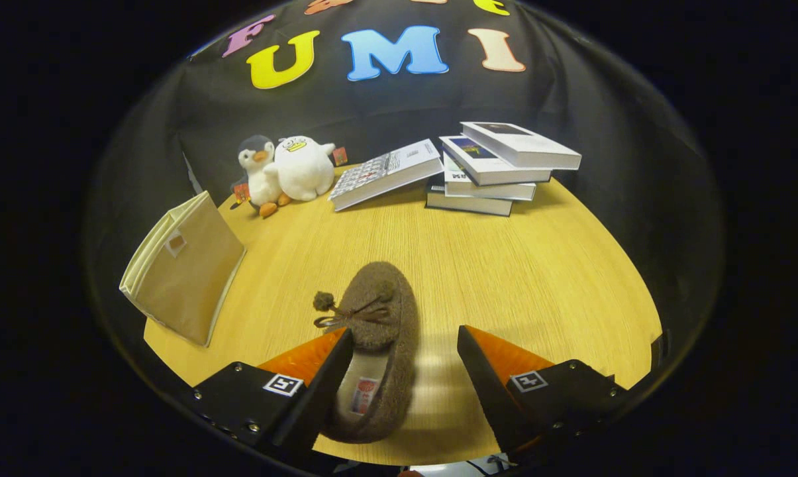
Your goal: Open the storage box then place both shoes into the box .Put the left shoe in first, then the right shoe, with the right side of both shoes facing outward in a uniform manner.
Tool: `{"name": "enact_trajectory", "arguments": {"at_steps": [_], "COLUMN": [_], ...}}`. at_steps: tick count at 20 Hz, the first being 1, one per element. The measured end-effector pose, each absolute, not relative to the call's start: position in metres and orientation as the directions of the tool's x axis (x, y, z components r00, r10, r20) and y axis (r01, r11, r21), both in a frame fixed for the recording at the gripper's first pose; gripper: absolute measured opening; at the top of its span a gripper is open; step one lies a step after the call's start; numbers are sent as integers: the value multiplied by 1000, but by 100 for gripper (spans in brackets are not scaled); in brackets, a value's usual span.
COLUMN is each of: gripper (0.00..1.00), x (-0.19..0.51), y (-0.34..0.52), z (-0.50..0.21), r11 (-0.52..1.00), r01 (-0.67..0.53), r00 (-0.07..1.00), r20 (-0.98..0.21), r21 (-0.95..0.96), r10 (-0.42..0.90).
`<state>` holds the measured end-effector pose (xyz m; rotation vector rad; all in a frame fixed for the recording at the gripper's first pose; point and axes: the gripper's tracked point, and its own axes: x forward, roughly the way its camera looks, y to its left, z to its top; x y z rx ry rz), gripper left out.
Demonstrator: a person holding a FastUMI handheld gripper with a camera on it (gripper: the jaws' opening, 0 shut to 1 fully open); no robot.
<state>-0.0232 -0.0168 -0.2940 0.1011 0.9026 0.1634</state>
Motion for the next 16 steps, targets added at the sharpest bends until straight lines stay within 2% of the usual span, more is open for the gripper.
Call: {"name": "enact_trajectory", "arguments": {"at_steps": [7, 11, 12, 13, 16], "gripper": [97, 97, 86, 80, 41], "x": [-35, -39, -37, -36, -35], "y": [-13, -18, -20, -20, -16], "z": [-315, -325, -328, -325, -331], "r11": [973, 978, 980, 981, 984], "r01": [-174, -160, -146, -131, -98], "r00": [545, 523, 520, 518, 507], "r20": [-809, -829, -833, -834, -844], "r21": [149, 132, 133, 142, 147], "r10": [221, 197, 190, 190, 176]}}
